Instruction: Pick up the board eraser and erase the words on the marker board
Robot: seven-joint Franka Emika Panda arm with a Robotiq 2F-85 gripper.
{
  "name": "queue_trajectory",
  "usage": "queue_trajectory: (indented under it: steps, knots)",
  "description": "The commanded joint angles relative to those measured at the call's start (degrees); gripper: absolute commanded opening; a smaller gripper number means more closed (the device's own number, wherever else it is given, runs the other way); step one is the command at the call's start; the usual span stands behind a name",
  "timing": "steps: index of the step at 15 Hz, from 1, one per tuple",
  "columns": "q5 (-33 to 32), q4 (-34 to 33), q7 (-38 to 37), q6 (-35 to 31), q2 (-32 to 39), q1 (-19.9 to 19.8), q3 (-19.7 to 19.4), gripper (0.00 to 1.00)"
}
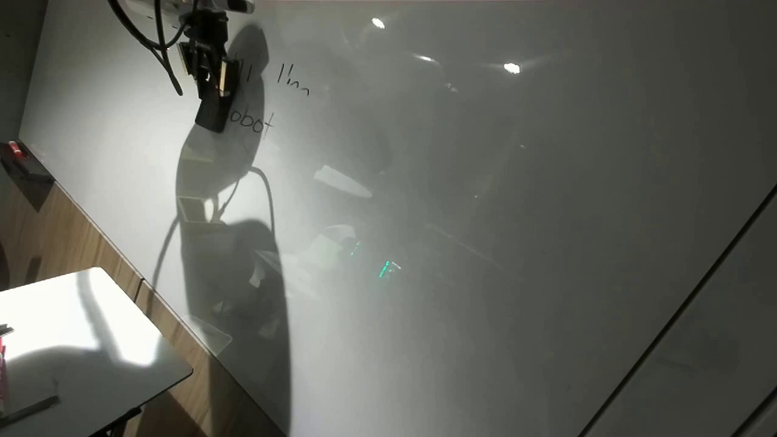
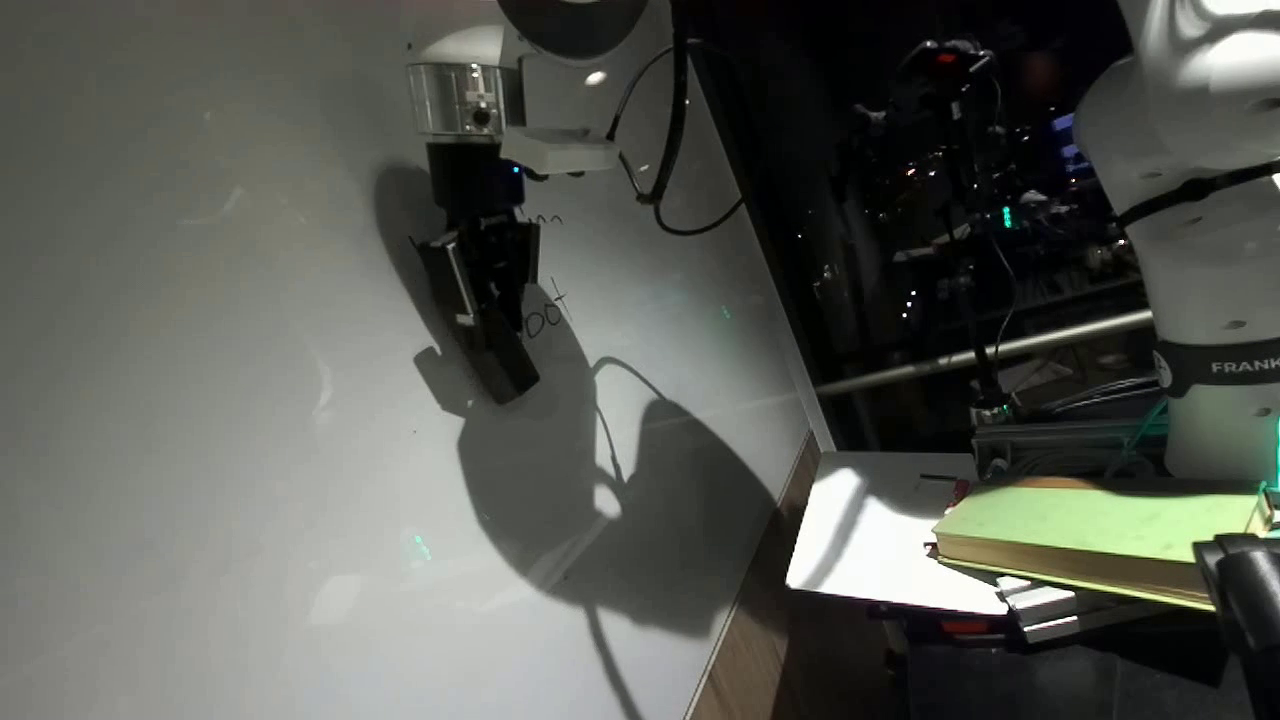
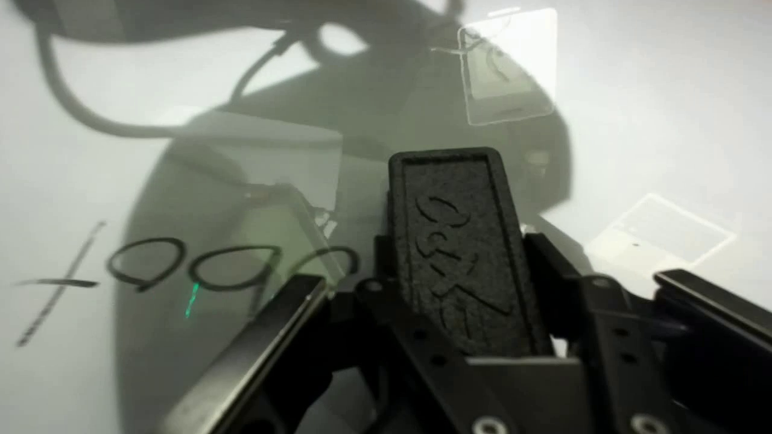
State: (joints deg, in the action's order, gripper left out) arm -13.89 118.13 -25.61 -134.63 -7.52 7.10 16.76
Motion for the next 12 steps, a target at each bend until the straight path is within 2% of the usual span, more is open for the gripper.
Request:
queue_trajectory:
  steps: [1,6,12]
  knots:
    - [-2.24,-7.10,-3.51,0.20,5.83,2.95,1.93,0.30]
    - [-4.97,-10.60,-4.98,-0.12,10.36,6.49,1.43,0.30]
    - [-3.63,-8.09,-1.81,-0.44,8.59,5.36,-1.39,0.30]
